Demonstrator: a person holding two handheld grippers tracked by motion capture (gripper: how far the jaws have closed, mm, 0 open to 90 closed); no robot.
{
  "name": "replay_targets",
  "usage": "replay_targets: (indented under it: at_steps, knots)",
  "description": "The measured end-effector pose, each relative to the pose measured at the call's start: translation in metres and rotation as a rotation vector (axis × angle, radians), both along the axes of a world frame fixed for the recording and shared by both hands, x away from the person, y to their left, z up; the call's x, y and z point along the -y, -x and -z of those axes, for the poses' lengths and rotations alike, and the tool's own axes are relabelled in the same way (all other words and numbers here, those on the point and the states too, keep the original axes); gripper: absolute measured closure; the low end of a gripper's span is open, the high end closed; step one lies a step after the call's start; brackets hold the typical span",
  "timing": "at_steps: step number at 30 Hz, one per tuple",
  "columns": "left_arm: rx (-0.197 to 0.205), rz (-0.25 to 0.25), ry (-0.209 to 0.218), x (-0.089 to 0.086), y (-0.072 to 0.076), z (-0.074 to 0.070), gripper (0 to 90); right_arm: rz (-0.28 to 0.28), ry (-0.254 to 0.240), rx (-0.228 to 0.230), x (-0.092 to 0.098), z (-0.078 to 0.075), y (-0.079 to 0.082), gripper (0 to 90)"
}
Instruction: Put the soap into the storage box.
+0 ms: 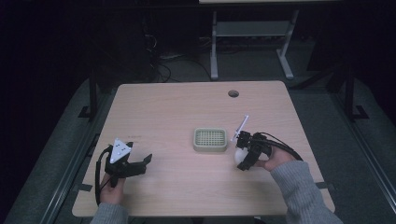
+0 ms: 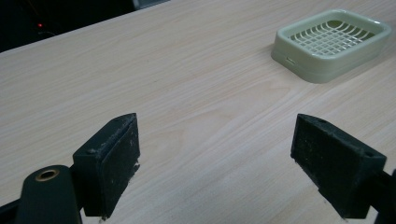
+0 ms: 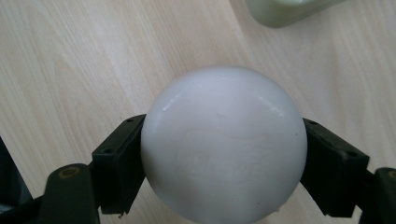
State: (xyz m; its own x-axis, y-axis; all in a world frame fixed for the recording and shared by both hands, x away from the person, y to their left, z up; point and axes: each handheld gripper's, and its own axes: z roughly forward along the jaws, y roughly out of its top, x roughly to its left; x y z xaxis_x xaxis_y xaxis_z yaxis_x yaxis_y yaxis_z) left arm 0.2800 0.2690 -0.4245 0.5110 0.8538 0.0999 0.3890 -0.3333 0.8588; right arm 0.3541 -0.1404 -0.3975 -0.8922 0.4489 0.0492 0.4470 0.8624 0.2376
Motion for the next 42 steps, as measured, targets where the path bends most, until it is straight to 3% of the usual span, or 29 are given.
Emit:
replay_targets:
  at_steps: [20, 42]
  knots:
    - [0.001, -0.003, 0.004, -0.001, 0.000, 0.000, 15.2, -0.018, -0.016, 0.011, -0.016, -0.025, -0.024, 22.2]
    - [0.004, -0.008, 0.010, -0.002, 0.000, -0.001, 15.2, -0.050, -0.024, 0.001, -0.045, -0.036, -0.050, 22.2]
